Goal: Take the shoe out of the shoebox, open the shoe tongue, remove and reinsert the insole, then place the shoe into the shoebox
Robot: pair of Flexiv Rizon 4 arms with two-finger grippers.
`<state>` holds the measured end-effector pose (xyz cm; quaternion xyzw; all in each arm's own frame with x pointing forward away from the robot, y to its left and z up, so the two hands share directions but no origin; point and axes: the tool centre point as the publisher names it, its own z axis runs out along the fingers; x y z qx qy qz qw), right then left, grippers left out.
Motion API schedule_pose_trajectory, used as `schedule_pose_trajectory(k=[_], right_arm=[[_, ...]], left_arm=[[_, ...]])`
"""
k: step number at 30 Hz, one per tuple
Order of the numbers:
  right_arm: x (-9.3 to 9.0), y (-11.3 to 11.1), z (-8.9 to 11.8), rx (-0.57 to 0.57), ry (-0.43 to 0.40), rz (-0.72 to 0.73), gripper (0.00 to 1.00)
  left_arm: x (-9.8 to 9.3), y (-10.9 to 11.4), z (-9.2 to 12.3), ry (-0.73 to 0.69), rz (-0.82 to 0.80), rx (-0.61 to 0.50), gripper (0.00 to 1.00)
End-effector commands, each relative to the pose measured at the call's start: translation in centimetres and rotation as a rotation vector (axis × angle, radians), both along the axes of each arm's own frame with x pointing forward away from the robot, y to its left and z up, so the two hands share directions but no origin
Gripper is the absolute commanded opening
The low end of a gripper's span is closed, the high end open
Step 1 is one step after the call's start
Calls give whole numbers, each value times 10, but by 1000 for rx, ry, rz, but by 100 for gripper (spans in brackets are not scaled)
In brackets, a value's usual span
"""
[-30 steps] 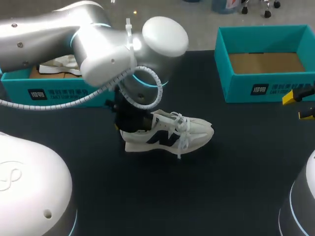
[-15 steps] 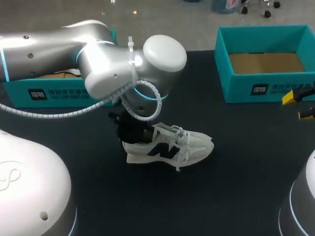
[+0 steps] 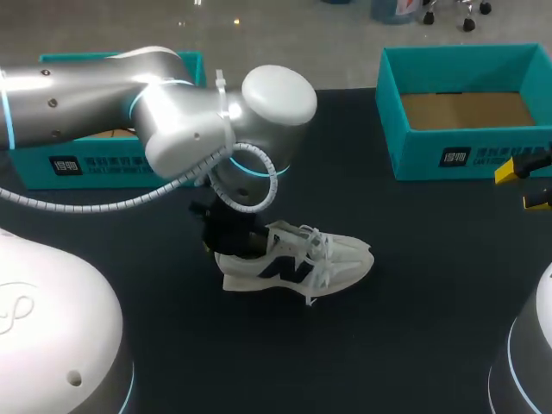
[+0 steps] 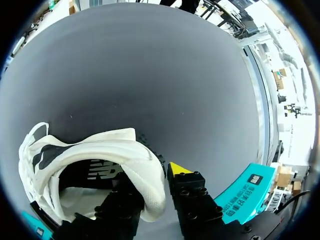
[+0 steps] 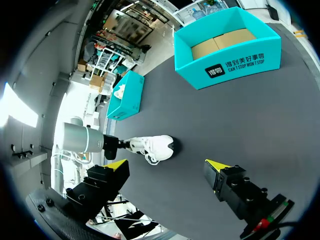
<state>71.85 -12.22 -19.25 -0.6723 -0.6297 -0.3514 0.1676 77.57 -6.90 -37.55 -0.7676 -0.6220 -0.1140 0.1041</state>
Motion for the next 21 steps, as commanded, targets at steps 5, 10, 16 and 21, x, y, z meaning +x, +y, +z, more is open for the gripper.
schedule_pose_trajectory(k=[5,10,16,21], right_arm=[[0,1,0,-3,1,-2,100],[0,1,0,-3,1,-2,100],[0,1,0,-3,1,-2,100],[0,1,0,-3,1,-2,100]], left_arm=[[-8,-1,21,7,16,-75,100],[-12,-1,43,49,104,-164,100],[-13,4,59,89,288,-270,100],[-10,10,65,123,399,-322,100]])
